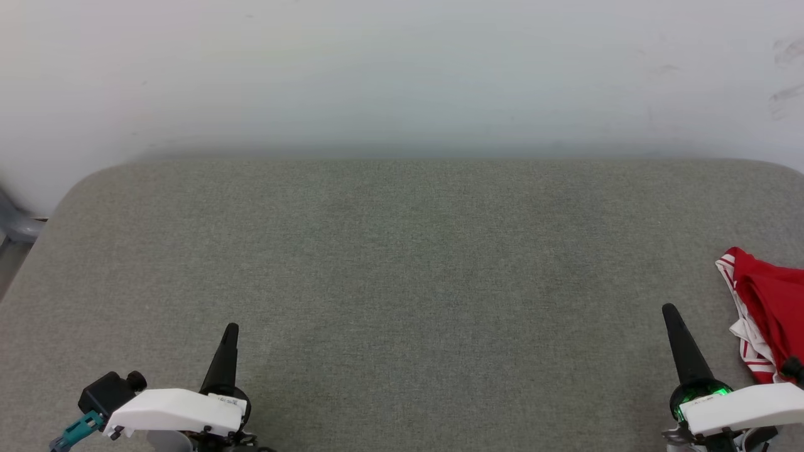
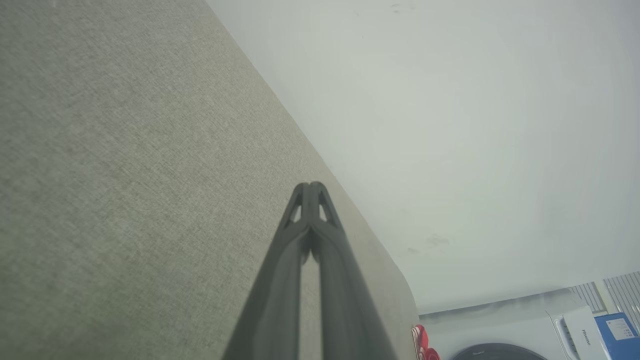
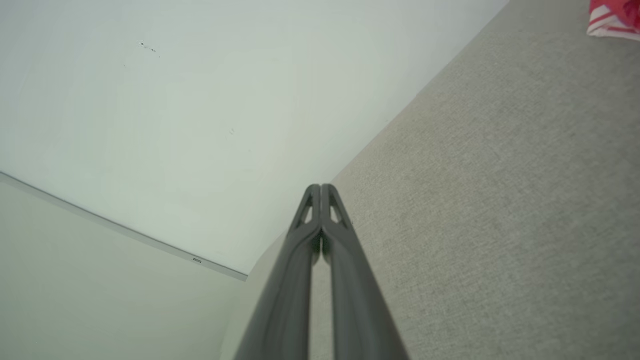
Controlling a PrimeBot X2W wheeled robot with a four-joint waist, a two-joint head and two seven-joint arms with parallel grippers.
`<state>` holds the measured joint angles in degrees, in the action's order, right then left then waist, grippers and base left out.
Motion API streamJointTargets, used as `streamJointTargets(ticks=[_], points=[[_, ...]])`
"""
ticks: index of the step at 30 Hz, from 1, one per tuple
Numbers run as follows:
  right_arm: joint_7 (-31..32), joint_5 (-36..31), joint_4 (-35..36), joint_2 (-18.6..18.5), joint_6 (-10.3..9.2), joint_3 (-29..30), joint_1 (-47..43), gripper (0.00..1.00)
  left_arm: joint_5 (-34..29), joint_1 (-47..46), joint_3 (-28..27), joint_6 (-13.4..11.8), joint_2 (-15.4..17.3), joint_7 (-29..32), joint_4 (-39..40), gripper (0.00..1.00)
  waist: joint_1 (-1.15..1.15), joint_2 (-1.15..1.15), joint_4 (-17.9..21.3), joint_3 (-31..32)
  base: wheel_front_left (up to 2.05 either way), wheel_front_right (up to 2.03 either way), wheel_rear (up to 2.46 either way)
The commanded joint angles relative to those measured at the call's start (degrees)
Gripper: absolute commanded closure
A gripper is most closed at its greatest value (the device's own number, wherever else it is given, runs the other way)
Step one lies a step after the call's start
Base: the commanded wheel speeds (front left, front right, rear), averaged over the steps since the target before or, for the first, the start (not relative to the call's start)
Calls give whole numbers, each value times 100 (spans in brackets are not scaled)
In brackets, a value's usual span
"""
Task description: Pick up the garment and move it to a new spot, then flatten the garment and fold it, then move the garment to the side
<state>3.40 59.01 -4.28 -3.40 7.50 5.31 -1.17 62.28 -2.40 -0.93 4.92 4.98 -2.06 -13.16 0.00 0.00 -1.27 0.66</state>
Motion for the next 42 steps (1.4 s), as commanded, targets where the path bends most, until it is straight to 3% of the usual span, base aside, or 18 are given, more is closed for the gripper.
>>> streamJointTargets(ticks=[1, 42], points=[[14, 178, -5, -47, 0, 2, 164, 100, 141, -145, -57, 37, 3, 48, 33, 100, 0, 0, 2, -2, 0, 0, 0], [172, 2405, -676, -28, -1, 26, 588, 100, 2118, -337, -418, 202, -144, 618, -54, 100, 0, 0, 80, -53, 0, 0, 0]])
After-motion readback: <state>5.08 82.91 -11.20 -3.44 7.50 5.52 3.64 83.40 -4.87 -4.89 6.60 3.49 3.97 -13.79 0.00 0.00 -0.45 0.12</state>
